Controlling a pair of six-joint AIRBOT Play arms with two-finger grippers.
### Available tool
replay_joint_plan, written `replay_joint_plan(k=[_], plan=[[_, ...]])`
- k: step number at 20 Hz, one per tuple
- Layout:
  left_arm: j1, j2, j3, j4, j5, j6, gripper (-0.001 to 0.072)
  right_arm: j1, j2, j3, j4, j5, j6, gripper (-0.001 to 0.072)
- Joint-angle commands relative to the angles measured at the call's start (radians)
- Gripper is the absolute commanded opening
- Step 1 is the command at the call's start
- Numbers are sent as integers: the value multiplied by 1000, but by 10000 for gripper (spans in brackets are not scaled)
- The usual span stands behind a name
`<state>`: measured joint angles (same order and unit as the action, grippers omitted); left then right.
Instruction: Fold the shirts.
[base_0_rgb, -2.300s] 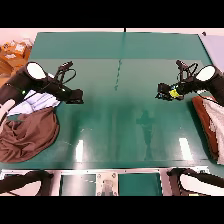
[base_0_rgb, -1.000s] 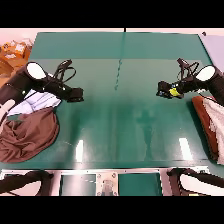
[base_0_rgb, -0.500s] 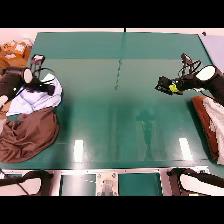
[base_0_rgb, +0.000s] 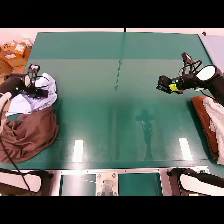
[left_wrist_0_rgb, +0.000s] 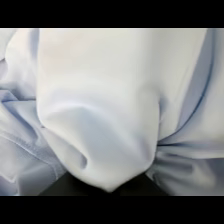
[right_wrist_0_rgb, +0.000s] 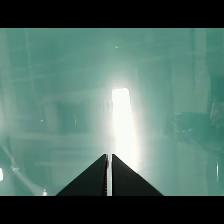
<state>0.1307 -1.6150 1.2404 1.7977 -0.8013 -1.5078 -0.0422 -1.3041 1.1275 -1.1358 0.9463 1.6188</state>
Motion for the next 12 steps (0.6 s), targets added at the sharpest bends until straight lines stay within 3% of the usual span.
replay_joint_plan(k=[1,6,12], plan=[[-26,40,138,-34,-94,37,22,-8,0,17,2,37,0,22],[-252,207,343,-162,-292,42,22,-104,0,132,2,149,0,18],[-664,207,345,-399,-240,-14,22,-222,0,191,2,218,0,18]])
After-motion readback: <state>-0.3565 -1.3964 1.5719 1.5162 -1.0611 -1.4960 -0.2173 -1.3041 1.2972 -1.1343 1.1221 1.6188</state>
